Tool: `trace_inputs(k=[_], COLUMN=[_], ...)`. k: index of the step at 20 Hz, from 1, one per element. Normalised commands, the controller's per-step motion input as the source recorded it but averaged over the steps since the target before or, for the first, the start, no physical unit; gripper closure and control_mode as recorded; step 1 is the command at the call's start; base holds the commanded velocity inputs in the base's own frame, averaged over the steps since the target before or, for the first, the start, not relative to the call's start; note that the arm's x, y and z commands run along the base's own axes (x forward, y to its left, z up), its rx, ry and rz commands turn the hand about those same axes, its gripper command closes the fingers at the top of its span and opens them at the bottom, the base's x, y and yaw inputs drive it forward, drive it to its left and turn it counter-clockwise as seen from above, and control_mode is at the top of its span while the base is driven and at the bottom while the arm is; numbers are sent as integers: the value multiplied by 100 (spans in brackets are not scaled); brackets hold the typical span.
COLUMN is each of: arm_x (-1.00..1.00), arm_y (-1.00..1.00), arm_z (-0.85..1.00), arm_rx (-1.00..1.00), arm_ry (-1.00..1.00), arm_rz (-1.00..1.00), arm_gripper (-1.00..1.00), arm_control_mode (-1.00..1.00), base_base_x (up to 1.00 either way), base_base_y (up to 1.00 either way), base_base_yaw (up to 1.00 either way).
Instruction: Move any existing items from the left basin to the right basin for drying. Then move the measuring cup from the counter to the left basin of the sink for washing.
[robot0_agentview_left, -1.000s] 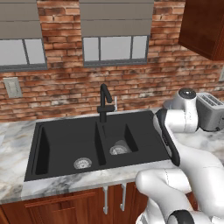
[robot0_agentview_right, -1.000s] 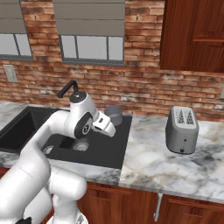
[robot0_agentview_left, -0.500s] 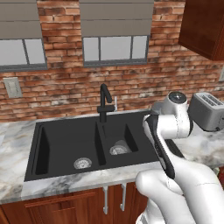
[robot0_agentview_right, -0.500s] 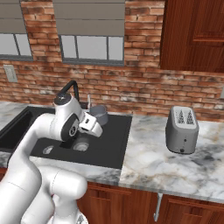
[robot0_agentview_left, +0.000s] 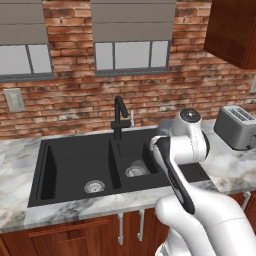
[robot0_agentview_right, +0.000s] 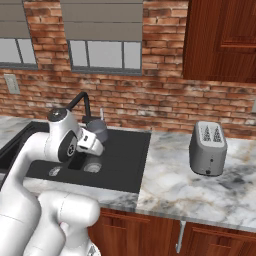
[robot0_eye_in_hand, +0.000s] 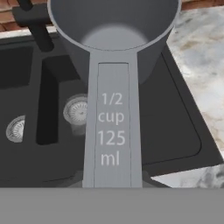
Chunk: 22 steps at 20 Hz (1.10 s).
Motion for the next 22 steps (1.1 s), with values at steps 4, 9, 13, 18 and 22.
trace_inputs(k=[4,9,13,18,22], arm_x=[0,0,0,0,1], arm_y=[49,52,50,52,53], arm_z=[0,0,0,0,0], arm_rx=[0,0,0,0,0], arm_ry=[3,4,5,6,7], arm_rz=[10,11,12,13,14], arm_gripper=[100,100,100,100,100], arm_control_mode=[-100,-100,-100,-100,-100], base_base_x=[0,0,0,0,0], base_base_y=[0,0,0,0,0], base_base_yaw=[0,0,0,0,0])
